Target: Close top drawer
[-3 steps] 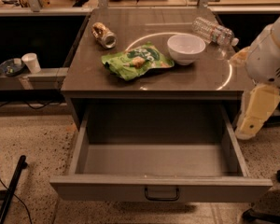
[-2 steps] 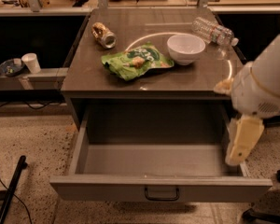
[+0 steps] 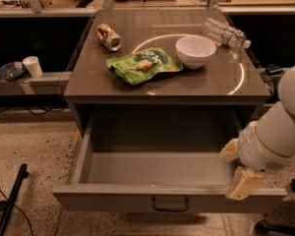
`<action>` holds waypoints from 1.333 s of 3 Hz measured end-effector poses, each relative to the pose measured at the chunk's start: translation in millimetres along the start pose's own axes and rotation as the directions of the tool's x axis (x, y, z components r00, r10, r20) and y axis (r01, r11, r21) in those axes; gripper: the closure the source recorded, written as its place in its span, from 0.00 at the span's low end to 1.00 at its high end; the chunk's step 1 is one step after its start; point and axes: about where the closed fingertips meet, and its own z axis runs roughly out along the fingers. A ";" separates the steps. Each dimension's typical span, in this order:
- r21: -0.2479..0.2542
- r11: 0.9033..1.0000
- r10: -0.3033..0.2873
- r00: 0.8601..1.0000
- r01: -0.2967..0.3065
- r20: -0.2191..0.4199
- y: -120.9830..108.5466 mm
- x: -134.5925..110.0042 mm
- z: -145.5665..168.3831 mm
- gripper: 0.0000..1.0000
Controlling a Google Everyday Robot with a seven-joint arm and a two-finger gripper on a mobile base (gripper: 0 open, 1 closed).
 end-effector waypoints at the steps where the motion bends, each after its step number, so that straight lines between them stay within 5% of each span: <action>1: -0.020 1.000 -0.002 0.999 0.003 0.050 17.7 8.4 18.8 0.65; 2: -0.019 0.998 -0.062 0.996 0.063 0.063 45.5 16.6 32.6 0.96; 4: 0.030 0.993 -0.116 0.991 0.114 0.060 76.7 23.3 46.6 1.00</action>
Offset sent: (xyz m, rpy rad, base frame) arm -0.0639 -0.0046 -0.0466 0.0854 -0.0114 0.1038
